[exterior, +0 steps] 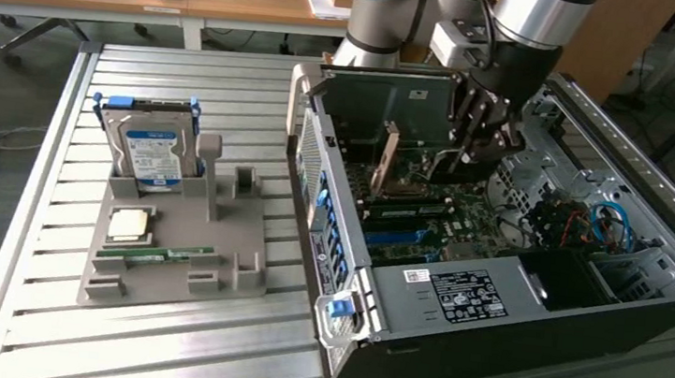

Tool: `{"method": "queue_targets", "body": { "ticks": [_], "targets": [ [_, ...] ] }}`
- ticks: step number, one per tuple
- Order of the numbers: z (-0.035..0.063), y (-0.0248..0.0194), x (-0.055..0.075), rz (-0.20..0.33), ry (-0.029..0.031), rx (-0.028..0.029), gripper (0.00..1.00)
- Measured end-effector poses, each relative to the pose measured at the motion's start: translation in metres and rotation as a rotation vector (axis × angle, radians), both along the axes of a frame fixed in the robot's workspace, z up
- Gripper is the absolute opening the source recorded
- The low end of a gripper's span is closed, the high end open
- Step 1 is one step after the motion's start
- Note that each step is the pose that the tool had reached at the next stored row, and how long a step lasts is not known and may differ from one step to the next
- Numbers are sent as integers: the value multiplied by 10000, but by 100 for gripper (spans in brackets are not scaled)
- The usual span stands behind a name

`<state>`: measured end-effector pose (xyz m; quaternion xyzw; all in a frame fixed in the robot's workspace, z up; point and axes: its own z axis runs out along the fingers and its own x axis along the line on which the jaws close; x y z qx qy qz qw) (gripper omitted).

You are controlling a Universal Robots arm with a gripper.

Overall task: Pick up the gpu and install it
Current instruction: 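Insert the gpu into the slot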

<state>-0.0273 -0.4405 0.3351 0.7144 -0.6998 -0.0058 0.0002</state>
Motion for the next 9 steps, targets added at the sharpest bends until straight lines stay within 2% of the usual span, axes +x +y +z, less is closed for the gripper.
{"method": "queue_targets", "body": {
  "ticks": [9],
  "targets": [
    [-26, -68, -3, -6, 1, 0, 27]
  ]
}}
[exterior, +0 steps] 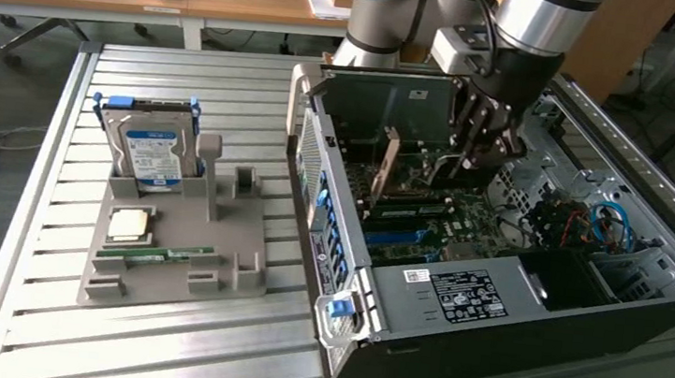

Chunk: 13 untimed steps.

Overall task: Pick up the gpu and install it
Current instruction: 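Insert the gpu into the slot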

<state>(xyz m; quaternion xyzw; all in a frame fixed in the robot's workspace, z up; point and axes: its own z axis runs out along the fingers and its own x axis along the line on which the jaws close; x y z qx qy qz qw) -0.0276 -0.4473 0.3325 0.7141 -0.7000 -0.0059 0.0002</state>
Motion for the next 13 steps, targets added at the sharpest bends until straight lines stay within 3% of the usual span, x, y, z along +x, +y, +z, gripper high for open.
{"method": "queue_targets", "body": {
  "ticks": [13],
  "targets": [
    [-102, -1, -7, -1, 1, -2, 27]
  ]
}}
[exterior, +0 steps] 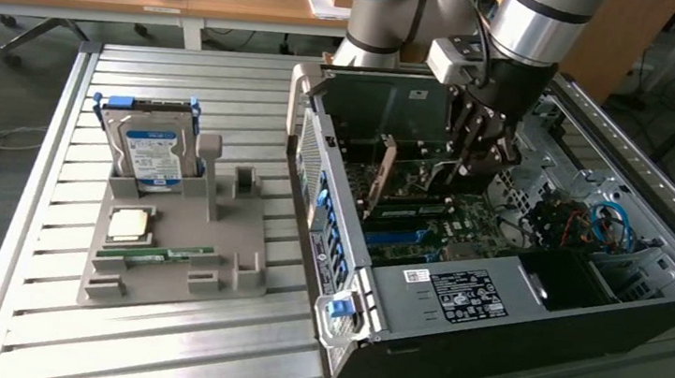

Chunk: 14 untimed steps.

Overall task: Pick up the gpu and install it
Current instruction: 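Insert the gpu into the slot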

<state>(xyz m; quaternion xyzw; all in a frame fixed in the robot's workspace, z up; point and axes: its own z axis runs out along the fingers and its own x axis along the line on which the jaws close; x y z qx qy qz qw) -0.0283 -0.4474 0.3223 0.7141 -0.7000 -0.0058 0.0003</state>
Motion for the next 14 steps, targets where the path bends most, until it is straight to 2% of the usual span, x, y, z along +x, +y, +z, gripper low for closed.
{"method": "queue_targets", "body": {
  "ticks": [14],
  "targets": [
    [-197, 0, -10, -2, -1, 3, 27]
  ]
}}
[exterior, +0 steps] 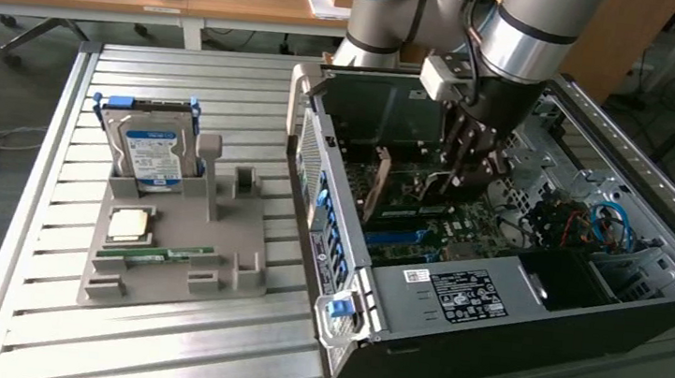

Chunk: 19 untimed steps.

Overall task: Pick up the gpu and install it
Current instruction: 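Insert the gpu into the slot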

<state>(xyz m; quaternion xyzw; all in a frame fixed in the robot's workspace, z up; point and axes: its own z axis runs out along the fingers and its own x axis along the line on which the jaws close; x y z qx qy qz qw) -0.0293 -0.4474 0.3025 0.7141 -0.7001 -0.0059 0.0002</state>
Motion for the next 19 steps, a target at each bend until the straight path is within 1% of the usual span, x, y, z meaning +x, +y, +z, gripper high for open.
{"method": "queue_targets", "body": {
  "ticks": [6, 19],
  "targets": [
    [-75, 0, -16, -6, 0, -1, 27],
    [-155, -1, -37, -248, 1, -5, 27]
  ]
}}
